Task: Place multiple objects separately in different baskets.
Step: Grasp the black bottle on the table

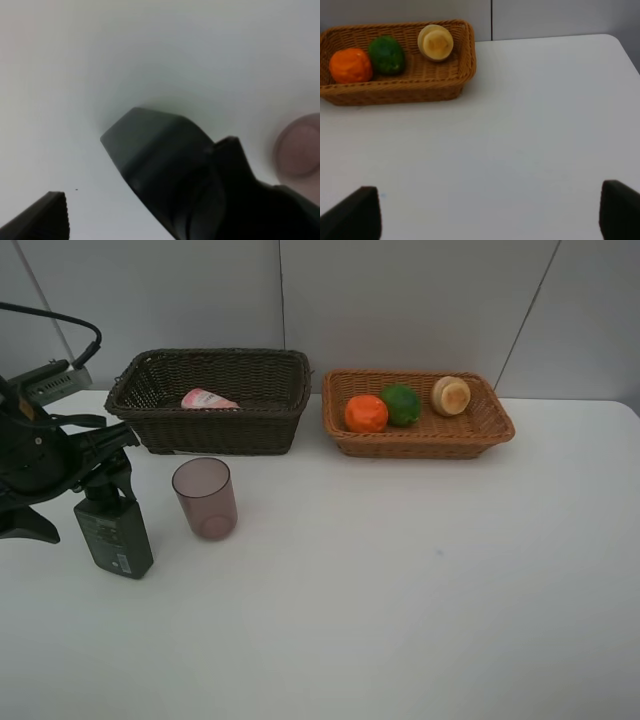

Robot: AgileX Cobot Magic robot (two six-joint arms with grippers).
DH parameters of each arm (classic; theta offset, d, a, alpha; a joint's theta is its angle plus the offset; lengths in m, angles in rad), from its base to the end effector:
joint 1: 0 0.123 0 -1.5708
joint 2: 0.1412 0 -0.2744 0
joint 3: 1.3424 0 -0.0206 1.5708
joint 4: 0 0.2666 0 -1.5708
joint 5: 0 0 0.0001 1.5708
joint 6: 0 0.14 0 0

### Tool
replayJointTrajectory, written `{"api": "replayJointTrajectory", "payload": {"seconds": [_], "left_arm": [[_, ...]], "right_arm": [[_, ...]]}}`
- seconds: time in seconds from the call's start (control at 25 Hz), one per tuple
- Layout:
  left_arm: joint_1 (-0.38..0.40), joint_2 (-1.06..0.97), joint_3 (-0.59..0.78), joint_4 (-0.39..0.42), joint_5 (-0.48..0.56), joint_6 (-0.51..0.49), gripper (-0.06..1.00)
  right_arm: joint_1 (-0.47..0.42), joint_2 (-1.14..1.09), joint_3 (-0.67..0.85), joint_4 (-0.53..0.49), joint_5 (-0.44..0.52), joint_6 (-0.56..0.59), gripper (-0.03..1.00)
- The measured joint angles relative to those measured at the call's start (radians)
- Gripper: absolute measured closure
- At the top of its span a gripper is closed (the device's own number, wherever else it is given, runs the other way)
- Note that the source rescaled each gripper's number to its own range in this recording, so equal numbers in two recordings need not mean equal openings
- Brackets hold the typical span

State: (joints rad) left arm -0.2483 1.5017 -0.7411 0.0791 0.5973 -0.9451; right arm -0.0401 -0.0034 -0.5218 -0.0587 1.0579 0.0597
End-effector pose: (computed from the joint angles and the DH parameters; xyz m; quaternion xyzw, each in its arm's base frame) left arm 0.2753 -0.0634 0.1129 -0.3100 0.9385 -0.0617 0.1387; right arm 0.0603 -0.0096 0.2706 0.0436 0.8444 -0.0241 0.5335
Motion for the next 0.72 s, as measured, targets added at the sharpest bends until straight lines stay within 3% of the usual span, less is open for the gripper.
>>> {"api": "replayJointTrajectory", "payload": {"seconds": [0.44,0.72], "left_arm": [[0.0,-0.102,0.01,-0.001,0.036,-0.042,-0.06],[0.0,-0.102,0.01,-0.001,0.038,-0.126,-0.06]], "right_arm": [[0.0,0.0,0.0,0.0,0.0,0.0,0.09],[0.0,0.0,0.0,0.0,0.0,0.0,0.09]]}}
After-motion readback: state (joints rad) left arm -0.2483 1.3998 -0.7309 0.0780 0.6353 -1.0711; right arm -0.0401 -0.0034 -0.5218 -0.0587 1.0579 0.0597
